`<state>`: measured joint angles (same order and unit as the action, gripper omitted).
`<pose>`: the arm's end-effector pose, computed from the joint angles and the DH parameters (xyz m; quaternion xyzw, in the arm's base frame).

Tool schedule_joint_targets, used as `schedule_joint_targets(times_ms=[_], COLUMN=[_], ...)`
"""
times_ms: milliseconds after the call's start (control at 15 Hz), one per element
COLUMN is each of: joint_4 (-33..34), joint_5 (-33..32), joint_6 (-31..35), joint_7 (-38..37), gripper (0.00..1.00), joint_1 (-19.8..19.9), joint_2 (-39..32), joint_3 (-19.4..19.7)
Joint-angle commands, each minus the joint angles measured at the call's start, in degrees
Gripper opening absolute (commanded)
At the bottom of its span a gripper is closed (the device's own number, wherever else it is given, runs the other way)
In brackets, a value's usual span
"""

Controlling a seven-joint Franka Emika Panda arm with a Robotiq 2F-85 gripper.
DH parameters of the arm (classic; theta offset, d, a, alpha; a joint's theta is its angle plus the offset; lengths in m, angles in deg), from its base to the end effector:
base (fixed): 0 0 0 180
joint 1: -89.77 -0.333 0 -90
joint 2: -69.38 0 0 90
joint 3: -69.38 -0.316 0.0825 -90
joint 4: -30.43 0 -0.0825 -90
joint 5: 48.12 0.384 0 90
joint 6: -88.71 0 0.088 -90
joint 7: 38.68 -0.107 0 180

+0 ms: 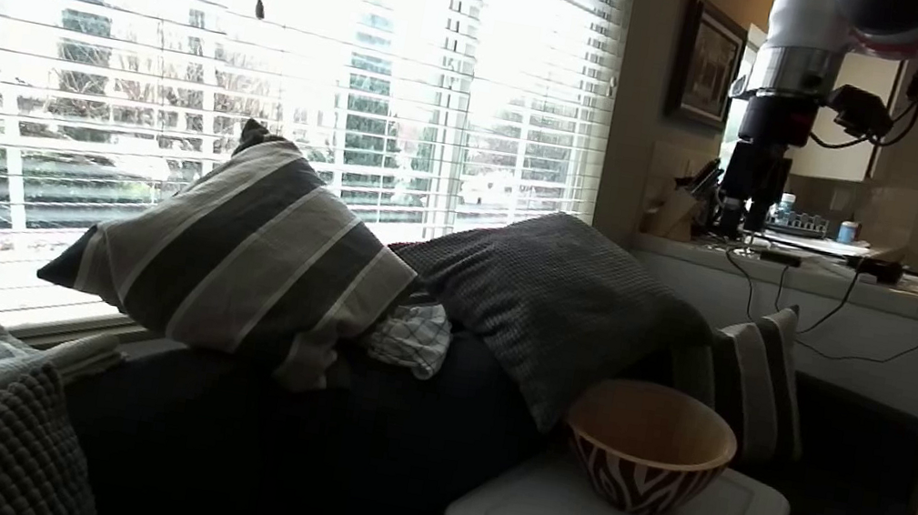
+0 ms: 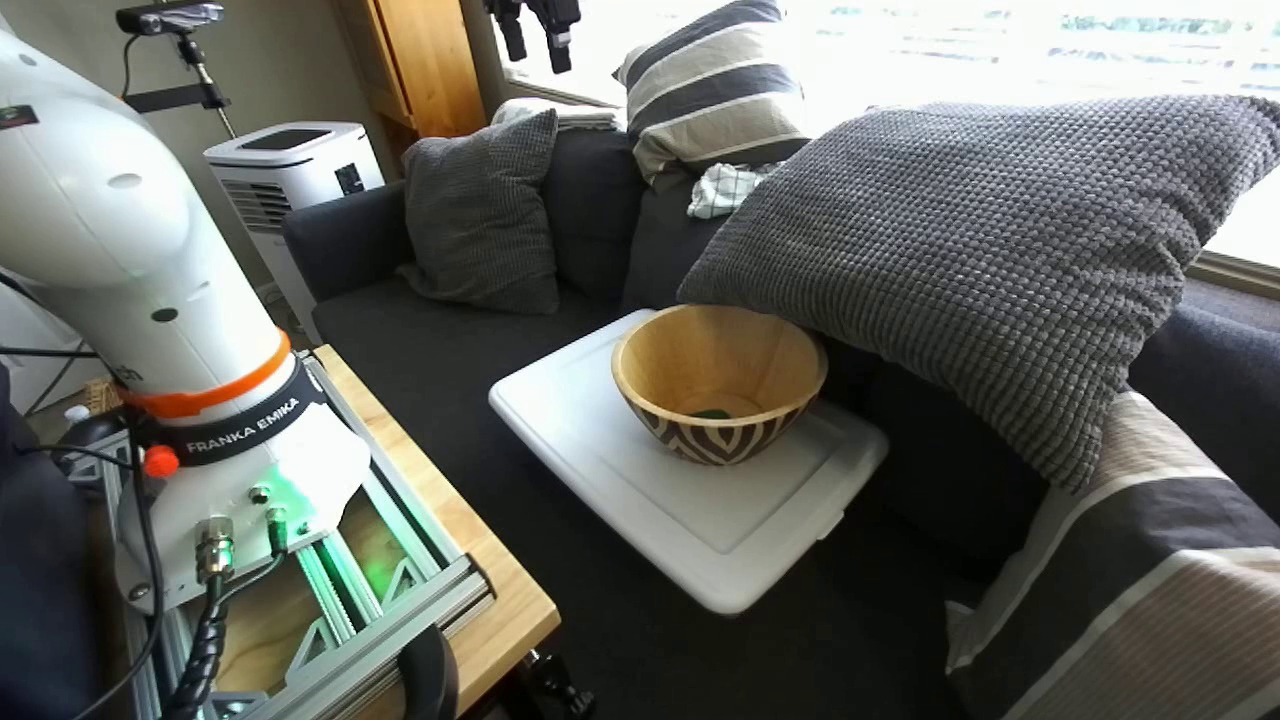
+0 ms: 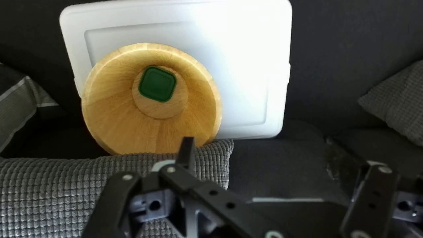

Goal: Move the transparent bowl to the left

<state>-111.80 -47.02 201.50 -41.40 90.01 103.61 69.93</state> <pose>0.3778 -0.0042 0.5012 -0.9985 0.0332 -0.0416 0.0124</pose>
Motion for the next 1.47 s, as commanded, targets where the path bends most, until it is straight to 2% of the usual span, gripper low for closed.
schedule_joint_targets(times_ms=[0,333,733,1067,1400], joint_4=[3.5,7.21,7.45,10.34,14.13], joint_5=[4.25,5.27,8.33,17.52,29.06], joint_6=[3.95,11.03,23.53,31.18,35.68], joint_7=[-4.95,-9.22,-12.29,-12.48,-14.16], gripper=[1.0,1.0,1.0,1.0,1.0], joint_1=[1.98,7.27,12.79,15.33,18.2], joint_2=[-4.88,-12.48,-23.24,-34.42,-45.32], joint_3=[1.54,5.54,11.75,16.52,17.64])
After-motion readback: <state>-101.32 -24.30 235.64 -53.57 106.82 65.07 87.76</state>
